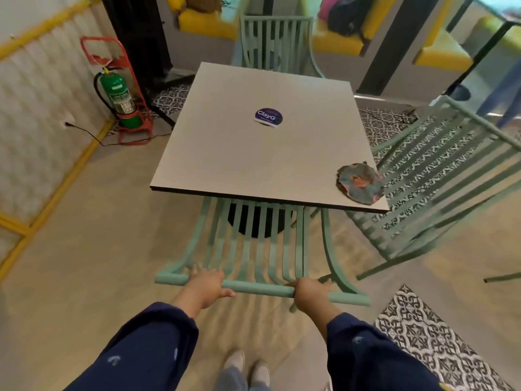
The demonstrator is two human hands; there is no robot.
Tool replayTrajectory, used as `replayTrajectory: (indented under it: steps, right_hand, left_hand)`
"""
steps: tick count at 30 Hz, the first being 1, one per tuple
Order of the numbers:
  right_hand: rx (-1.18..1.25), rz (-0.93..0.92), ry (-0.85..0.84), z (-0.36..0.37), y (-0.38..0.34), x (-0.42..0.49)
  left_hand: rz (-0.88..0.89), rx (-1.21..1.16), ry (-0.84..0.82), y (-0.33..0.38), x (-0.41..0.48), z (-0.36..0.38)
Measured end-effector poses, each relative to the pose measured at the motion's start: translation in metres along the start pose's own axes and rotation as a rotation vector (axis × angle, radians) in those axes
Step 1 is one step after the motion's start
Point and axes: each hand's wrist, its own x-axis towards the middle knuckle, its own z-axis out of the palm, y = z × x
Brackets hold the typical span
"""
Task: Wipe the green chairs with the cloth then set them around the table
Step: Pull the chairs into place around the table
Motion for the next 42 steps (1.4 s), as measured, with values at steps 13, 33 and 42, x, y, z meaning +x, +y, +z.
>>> replayTrajectory:
  steps: [13, 33, 42]
  right_hand:
    - [0.350, -0.158, -0.130, -0.038, 0.022, 0.002]
    - [0.679, -0.301, 0.237, -0.070, 0.278, -0.049]
    - [0.468, -0.478, 0.299, -0.118, 0.436, -0.021]
  left_hand:
    - [-0.005, -0.212, -0.090, -0.003, 0.009, -0.022]
    - [0.119, -0.419, 0.112, 0.278, 0.018, -0.101]
    - [-0.004, -0.577, 0.259, 0.405, 0.019, -0.124]
